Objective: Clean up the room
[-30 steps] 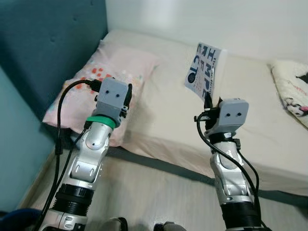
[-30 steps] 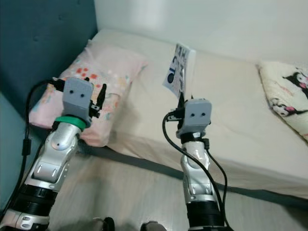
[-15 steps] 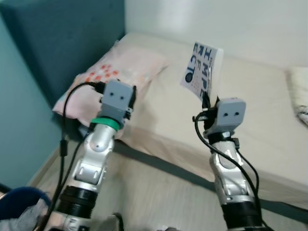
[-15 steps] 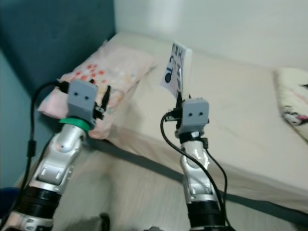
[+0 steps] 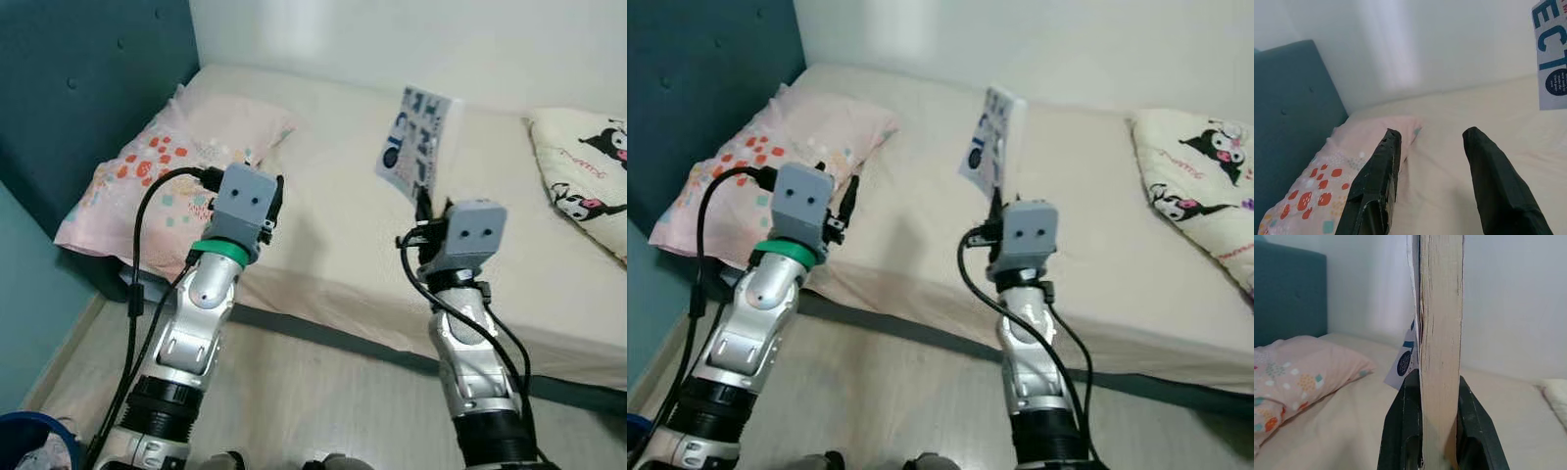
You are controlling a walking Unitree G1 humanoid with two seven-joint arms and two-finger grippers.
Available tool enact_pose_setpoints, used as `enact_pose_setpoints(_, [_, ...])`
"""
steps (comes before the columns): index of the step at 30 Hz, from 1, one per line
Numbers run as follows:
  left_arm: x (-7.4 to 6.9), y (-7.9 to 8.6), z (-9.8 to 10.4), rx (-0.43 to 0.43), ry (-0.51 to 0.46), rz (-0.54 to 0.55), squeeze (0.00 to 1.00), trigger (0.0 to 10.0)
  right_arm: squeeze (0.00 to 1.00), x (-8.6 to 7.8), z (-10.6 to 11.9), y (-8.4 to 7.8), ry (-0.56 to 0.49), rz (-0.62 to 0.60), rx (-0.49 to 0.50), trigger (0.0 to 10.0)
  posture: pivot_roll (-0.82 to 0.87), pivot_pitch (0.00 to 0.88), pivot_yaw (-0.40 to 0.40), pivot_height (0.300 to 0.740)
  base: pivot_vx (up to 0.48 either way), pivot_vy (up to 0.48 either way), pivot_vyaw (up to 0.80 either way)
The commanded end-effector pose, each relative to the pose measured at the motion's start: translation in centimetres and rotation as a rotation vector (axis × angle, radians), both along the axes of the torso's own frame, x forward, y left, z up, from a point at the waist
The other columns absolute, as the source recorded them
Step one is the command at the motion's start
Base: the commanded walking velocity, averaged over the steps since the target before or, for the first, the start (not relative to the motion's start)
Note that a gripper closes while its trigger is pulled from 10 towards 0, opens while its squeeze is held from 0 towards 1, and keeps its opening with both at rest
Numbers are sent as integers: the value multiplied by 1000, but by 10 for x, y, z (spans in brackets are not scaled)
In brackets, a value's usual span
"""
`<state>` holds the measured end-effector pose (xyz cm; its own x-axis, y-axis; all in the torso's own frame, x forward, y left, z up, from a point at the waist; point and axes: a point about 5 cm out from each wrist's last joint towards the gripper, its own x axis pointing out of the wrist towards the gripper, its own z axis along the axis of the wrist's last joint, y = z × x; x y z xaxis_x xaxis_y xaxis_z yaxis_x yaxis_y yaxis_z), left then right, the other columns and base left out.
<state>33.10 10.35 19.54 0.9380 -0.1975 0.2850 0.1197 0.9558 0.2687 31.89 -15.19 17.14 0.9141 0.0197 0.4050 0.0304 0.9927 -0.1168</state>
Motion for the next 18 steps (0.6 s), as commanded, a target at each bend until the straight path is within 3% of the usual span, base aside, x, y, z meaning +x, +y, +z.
enact_pose_setpoints(1, [1,-1,-3,6,11,2,0,10000,0,-1,7,-2,-38,-8,-4,10000,-67,71,15,740,480,0,0])
enact_pose_setpoints(18, [4,4,-2,4,4,42,0,10000,0,0,7,-1,-35,1,-4,10000,-65,64,13,740,480,0,0])
